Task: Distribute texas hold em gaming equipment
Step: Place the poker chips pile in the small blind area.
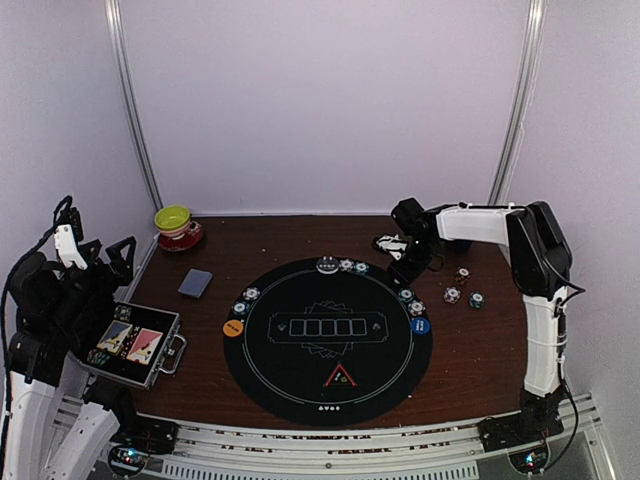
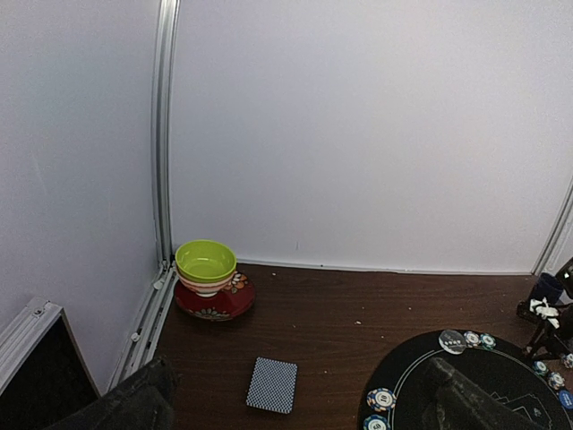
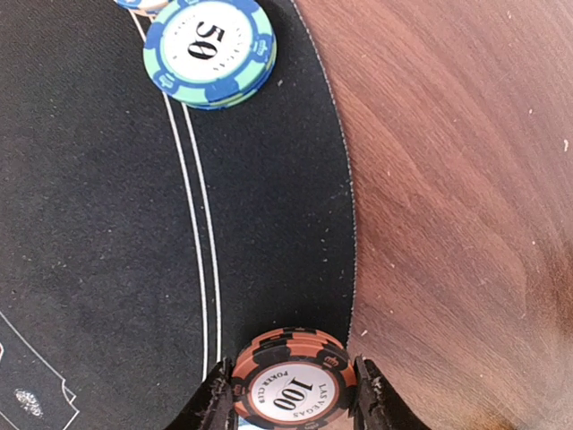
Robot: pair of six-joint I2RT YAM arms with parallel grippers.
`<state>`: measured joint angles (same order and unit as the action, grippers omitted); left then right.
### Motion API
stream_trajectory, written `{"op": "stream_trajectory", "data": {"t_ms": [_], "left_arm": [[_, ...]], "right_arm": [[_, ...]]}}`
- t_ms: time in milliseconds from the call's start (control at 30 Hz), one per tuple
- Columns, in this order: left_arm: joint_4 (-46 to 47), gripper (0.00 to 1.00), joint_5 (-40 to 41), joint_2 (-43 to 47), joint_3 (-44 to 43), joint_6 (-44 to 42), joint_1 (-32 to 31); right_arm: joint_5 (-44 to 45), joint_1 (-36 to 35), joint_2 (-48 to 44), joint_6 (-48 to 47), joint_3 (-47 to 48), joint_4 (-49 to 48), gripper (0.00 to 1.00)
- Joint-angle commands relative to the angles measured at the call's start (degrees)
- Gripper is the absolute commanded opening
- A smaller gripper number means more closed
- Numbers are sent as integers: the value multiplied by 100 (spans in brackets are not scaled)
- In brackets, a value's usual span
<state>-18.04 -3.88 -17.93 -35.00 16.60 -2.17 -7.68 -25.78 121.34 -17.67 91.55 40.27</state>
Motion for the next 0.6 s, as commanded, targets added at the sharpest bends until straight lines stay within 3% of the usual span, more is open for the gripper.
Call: {"op": "stream_trajectory", "data": {"t_ms": [0, 567], "left_arm": [[232, 98, -22, 31, 2, -25, 60], [235, 98, -24, 40, 2, -25, 60]], "right_arm": [[139, -58, 95, 31, 80, -109, 33], [212, -103, 206, -39, 45, -39, 34]]}}
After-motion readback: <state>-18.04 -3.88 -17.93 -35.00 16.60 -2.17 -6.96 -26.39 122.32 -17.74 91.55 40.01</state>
